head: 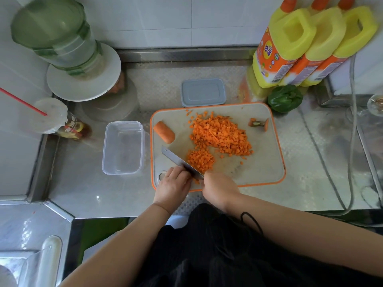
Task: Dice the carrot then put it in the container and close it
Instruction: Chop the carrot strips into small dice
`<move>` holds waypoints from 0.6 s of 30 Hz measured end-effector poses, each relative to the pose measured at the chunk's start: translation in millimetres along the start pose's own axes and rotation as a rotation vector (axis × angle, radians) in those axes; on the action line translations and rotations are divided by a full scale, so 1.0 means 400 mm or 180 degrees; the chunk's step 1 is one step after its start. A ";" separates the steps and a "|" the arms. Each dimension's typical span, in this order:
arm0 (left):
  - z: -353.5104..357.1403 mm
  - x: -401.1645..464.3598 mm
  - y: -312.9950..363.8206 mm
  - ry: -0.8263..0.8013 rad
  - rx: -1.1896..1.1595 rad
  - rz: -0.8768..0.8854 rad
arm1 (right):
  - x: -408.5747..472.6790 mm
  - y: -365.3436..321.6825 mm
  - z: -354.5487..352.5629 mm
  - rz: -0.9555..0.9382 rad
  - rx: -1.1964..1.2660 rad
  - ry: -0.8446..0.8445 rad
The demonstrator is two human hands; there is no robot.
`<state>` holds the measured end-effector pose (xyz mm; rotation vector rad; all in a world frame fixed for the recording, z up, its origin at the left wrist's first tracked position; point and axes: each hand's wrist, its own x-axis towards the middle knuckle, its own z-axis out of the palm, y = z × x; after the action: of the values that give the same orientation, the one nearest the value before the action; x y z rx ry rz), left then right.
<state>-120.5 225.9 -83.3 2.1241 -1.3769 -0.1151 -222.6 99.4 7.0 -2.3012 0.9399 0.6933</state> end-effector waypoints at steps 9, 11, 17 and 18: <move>-0.018 -0.012 -0.004 0.0002 0.0078 0.0225 | -0.005 0.028 -0.032 0.0058 0.0278 0.0071; -0.021 -0.016 -0.006 0.0059 0.0079 0.0228 | -0.021 0.030 -0.033 -0.0008 0.0141 0.0015; -0.023 -0.011 -0.009 -0.0105 0.0051 -0.0056 | -0.037 0.008 -0.029 -0.0089 -0.0055 -0.0052; -0.024 -0.008 -0.008 -0.0135 0.0042 -0.0065 | -0.037 0.006 -0.029 -0.0086 -0.0063 -0.0052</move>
<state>-115.5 233.7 -77.9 2.1585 -1.3842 -0.1606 -230.7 97.1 24.0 -2.3178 0.8968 0.7121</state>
